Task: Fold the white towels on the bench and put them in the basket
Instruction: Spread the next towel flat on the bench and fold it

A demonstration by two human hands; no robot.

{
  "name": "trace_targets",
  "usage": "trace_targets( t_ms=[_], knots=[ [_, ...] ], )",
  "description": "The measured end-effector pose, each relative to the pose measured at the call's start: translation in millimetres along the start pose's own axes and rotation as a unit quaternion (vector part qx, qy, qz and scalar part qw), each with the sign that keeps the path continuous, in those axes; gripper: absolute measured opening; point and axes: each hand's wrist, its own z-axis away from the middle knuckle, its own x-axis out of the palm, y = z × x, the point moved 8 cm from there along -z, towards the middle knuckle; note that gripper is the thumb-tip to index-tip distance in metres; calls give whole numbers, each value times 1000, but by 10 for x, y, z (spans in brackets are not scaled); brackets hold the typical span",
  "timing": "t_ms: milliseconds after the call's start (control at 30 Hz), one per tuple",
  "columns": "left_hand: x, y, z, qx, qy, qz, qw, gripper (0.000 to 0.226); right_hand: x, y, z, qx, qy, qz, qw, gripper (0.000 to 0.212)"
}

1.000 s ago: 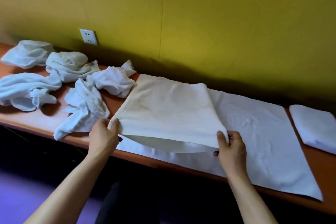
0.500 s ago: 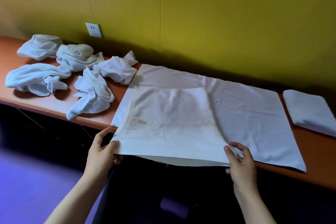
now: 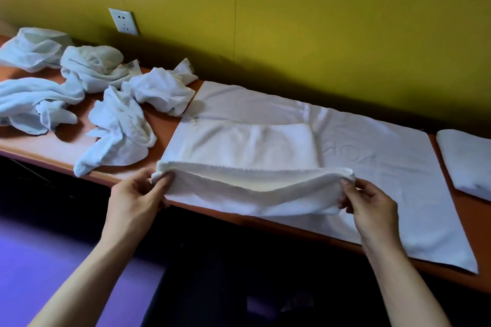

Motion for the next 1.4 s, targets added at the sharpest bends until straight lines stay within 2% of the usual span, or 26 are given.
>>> trace_targets(
  t_ms=[133,267,400,567,733,800,867,933,1000,1100,1200,1333,1400],
  knots=[
    [89,-2,-452,33,37,-50,998,34,206,-162,-442,-78,20,91,993,15],
    [320,-55,-959,9,55,-59,997,50,557,-231,-868,-116,-1,144,983,27],
    [524,7,-1350,5,87,-81,993,41,827,-184,-1287,-118,15,170,978,33],
    [691,-56,-1691,-17,110,-103,988,46,1053,-65,-1668,-102,22,204,973,38],
    [899,-270,-1895,-53,85,-154,983,45,1214,72,-1816,-87,22,245,965,36],
    [970,-274,-1817,-29,57,-206,976,50,1233,122,-1798,-69,10,251,966,34],
    [1034,-126,-1606,94,58,-312,944,49,1193,158,-1730,-56,-7,243,968,33],
    [1163,-16,-1272,215,37,-370,903,43,1089,167,-1609,-45,-12,247,968,33],
    [1310,-123,-953,258,-20,-402,878,45,955,218,-1453,-24,-13,261,965,35],
    [1440,-428,-653,230,-93,-456,855,53,770,348,-1198,12,-27,300,953,38],
    [1468,-568,-610,196,-114,-470,853,55,675,469,-1021,50,-59,314,946,39],
    [1499,-564,-620,182,-133,-469,854,56,657,548,-913,169,-89,218,957,40],
    [1486,-532,-613,183,-142,-461,857,58,680,560,-825,237,-109,154,953,34]
  ],
)
